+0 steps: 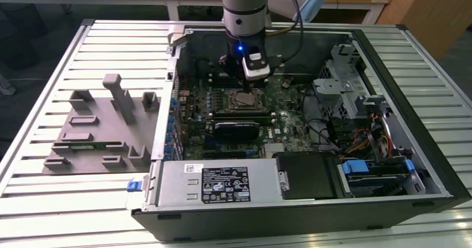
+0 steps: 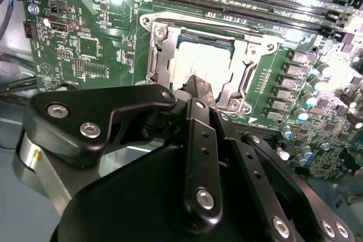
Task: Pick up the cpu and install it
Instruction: 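Install the first cpu locking lever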
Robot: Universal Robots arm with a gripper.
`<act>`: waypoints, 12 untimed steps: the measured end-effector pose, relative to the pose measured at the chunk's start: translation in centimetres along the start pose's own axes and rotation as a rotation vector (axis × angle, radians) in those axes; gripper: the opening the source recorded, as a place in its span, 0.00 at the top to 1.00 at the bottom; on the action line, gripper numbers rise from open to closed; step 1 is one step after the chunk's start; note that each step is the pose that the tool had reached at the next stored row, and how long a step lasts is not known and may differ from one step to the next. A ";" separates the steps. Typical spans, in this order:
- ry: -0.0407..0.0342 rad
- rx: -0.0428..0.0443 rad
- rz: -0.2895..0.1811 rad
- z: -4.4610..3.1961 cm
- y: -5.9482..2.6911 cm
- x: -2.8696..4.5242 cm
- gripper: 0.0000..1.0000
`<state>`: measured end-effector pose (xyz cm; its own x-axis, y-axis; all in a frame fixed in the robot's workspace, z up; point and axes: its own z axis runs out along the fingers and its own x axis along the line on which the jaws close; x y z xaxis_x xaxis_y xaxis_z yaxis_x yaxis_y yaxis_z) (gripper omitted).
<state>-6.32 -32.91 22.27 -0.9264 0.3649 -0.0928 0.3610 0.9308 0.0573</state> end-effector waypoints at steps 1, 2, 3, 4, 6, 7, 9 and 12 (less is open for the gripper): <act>0.0007 0.0008 -0.002 0.00 -0.07 -0.03 0.89; 0.0015 0.0016 -0.003 0.00 -0.15 -0.06 0.89; 0.0022 0.0023 -0.004 0.00 -0.23 -0.09 0.89; 0.0029 0.0029 -0.005 -0.01 -0.32 -0.13 0.89; 0.0041 0.0041 -0.009 -0.01 -0.44 -0.18 0.89; 0.0045 0.0046 -0.012 0.00 -0.46 -0.18 0.89; 0.0058 0.0048 -0.024 -0.01 -0.48 -0.19 0.89; 0.0080 0.0011 -0.067 -0.01 -0.48 -0.19 0.89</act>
<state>-6.32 -33.43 22.27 -0.9495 0.3012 -0.0884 0.2977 0.9533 0.0501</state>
